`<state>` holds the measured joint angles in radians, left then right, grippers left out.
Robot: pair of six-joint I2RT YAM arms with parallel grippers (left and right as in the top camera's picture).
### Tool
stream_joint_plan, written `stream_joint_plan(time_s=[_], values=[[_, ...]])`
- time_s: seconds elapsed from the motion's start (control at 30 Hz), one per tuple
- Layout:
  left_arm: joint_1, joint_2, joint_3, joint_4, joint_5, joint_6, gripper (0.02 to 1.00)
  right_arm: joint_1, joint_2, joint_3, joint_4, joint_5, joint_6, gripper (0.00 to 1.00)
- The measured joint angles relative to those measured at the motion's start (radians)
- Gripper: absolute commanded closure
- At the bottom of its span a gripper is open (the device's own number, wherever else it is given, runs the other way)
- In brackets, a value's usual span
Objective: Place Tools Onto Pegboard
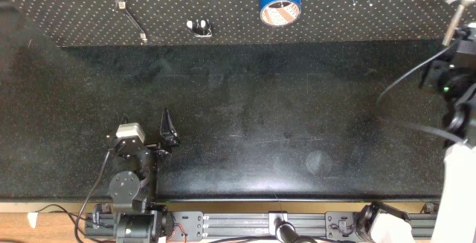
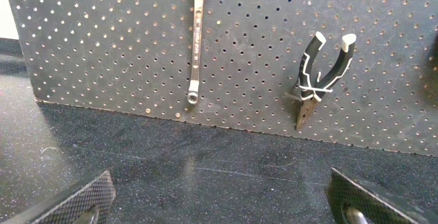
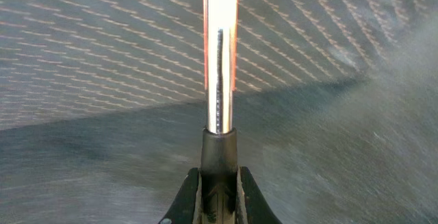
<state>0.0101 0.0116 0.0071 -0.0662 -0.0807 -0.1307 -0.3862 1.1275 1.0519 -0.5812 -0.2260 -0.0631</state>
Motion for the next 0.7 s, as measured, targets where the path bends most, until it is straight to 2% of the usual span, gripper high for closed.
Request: stream_joint_plan(time_s=[0.07,0.23,0.43,0.7], values=[[0.0,0.0,0.0,0.0,0.0,0.0,0.023,0.105,-0.032,0.0,0.003,-0.014,0.023,0.925],[0.0,0.0,0.0,0.0,0.0,0.0,0.023,0.277,-0.029,0.0,0.007,-0.009,0.044,0.925],[0.0,0.0,0.0,0.0,0.0,0.0,0.02,0.341,0.032,0.0,0.031,0.006,0.052,0.925],[0.0,0.0,0.0,0.0,0.0,0.0,0.023,0.343,0.156,0.0,0.098,0.018,0.055,0.925]])
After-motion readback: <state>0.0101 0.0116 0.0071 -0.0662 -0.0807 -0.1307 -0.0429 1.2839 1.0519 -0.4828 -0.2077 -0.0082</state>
